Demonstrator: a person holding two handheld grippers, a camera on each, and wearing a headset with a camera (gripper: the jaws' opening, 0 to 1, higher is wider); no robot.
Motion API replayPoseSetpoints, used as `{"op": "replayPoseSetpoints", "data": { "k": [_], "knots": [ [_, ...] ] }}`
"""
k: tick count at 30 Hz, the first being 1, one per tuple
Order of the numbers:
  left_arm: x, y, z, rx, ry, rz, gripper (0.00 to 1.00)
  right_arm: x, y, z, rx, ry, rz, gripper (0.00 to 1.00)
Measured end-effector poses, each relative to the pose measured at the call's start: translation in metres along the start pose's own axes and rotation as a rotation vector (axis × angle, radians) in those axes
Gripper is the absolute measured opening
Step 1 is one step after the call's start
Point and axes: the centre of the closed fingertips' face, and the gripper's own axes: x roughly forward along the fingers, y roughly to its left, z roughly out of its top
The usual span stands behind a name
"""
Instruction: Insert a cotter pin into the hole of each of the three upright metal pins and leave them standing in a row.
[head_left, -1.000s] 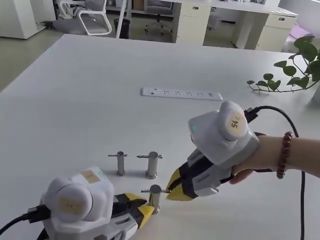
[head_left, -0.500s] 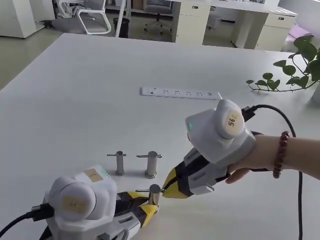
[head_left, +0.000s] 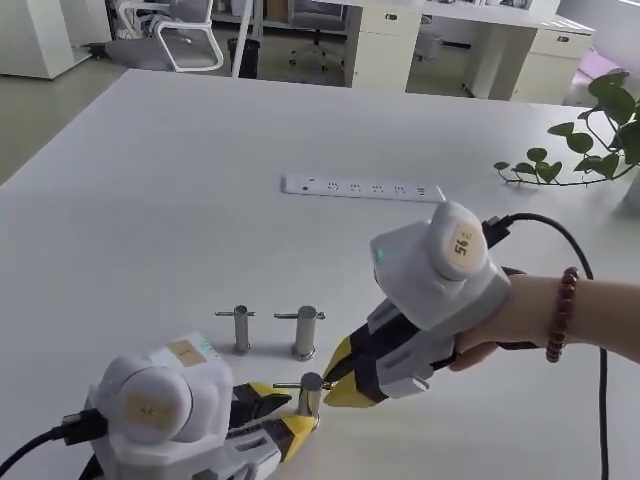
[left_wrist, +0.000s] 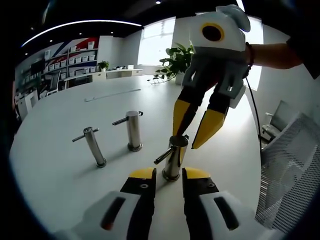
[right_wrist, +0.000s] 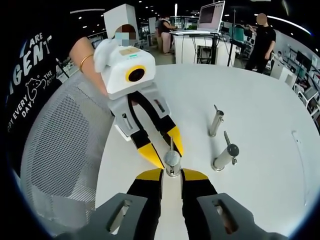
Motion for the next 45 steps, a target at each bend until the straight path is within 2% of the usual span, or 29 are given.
{"op": "replayPoseSetpoints", "data": {
  "k": [4,10,18,23,28,45],
  "knots": [
    [-0.004,0.001,-0.001,0.001,0.002,-0.004,0.24,-0.001,0.000,0.008,0.028,-0.045,-0.014,0.15],
    [-0.006,0.001,0.000,-0.007,-0.004,-0.007,0.28,0.001,-0.001,0.014,0.039,-0.084,-0.024,0.17],
    [-0.009,0.000,0.000,-0.020,-0.006,-0.015,0.33,0.011,0.003,0.014,0.027,-0.099,-0.025,0.16],
    [-0.011,0.000,0.002,-0.022,-0.009,-0.020,0.34,0.016,0.000,0.015,0.025,-0.108,-0.040,0.12],
    [-0.013,0.002,0.005,-0.031,-0.022,-0.020,0.35,0.017,-0.002,0.015,0.023,-0.111,-0.047,0.10],
    [-0.023,0.010,0.002,-0.032,-0.015,-0.020,0.41,0.017,-0.006,0.016,0.047,-0.149,-0.077,0.08]
  ]
}}
